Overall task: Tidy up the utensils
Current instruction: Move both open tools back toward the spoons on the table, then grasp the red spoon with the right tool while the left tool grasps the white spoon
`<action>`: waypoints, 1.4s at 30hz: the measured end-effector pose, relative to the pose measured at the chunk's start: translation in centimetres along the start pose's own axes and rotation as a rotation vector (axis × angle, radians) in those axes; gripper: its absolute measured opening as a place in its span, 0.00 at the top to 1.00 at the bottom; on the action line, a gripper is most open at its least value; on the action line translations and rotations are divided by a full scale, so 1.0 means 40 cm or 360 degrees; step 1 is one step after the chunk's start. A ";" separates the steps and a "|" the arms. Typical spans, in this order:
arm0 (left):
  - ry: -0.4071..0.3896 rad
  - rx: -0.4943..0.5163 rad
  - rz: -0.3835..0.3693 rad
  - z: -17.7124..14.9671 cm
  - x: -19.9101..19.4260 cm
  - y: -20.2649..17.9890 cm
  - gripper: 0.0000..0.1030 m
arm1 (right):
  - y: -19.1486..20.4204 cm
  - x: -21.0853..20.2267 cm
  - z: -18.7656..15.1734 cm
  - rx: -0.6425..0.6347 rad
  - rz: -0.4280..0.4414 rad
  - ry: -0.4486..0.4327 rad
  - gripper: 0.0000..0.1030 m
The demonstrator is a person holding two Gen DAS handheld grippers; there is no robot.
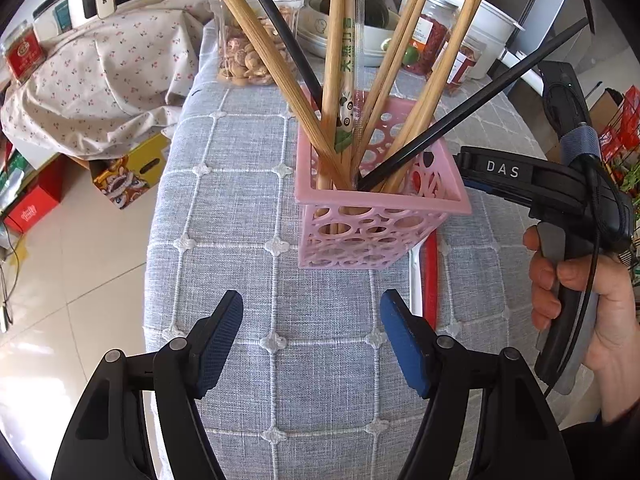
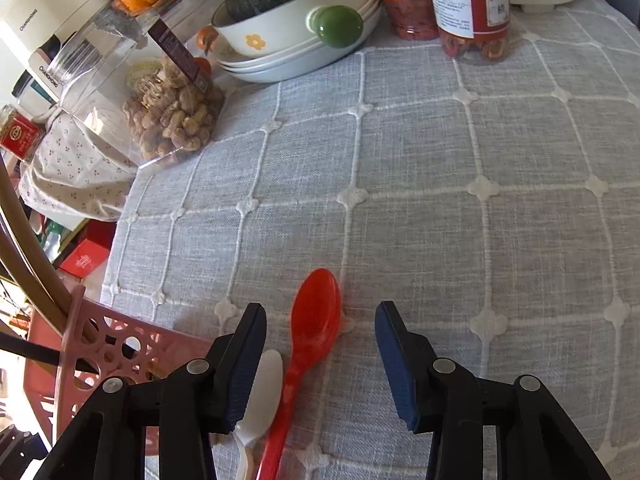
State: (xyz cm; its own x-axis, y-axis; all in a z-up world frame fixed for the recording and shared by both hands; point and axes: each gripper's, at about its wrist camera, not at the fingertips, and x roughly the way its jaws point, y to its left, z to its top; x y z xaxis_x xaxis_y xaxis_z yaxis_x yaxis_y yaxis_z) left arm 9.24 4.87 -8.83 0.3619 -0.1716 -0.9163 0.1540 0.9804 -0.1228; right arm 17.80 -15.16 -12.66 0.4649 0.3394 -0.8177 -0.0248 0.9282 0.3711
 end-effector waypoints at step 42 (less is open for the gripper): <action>0.0095 0.0699 -0.0134 -0.086 0.076 -0.321 0.79 | -0.152 -0.230 -0.120 -0.0031 -0.0070 0.0148 0.94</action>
State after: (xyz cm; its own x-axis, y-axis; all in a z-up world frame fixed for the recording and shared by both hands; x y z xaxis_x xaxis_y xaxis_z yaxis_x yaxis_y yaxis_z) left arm 5.19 -7.90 -11.34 0.2796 -0.2304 -0.9321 0.5611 0.8269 -0.0361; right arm 9.45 -23.21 -9.50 0.3819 0.3103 -0.8706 -0.0240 0.9450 0.3263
